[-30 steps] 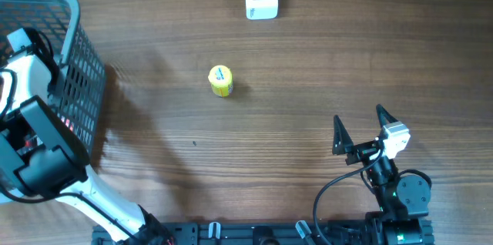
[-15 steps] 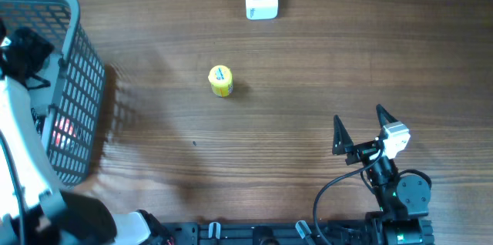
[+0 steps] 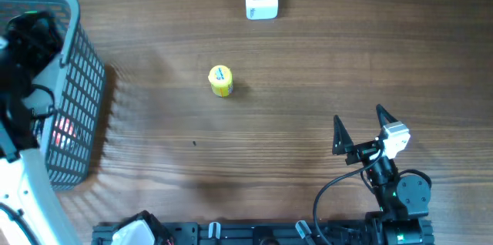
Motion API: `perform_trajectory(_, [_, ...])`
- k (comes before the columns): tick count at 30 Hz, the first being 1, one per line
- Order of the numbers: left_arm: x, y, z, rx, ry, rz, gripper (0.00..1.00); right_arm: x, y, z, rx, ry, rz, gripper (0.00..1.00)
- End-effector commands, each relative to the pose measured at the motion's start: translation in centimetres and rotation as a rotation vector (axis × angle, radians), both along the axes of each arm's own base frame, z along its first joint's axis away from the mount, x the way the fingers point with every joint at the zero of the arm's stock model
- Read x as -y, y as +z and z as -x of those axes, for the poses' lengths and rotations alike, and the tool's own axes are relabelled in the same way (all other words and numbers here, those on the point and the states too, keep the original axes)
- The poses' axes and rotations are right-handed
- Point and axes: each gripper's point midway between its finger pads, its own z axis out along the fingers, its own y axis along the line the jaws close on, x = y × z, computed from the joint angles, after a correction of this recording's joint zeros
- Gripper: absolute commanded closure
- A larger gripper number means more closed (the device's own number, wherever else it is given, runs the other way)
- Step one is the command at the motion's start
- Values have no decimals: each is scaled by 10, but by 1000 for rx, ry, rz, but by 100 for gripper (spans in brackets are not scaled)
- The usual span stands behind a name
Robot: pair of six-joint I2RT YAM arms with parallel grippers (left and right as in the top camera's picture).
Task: Scan the item barcode
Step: 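Reach the left gripper into the basket and grasp the tuna can, then carry the tuna can with the left gripper and set it beside the bottle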
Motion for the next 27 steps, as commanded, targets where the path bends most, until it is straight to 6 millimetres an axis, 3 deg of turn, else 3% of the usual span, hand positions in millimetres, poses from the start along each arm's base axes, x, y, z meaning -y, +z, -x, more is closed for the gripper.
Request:
perform_trajectory(1, [56,18,-8,52,-188,-1,28,0,2,0,8,-3,-10,0])
perform_trajectory(4, [116,13,-16,43,-408,-84,29,0,2,0,8,-3,-10,0])
perform_trajectory(9, [185,2,-14,26,-650,-184,30,0,2,0,8,-3,-10,0])
perform_trajectory(13, [232,-23,-16,-40,-775,-252,30,0,2,0,8,-3,-10,0])
perform_trajectory(16, [269,-49,-14,-97,-914,-314,30,0,2,0,8,-3,-10,0])
perform_trajectory(19, [293,-74,-19,-158,-957,-342,30,0,2,0,8,-3,-10,0])
perform_trajectory(27, [365,-172,-43,-382,-957,-230,31,0,2,0,8,-3,-10,0])
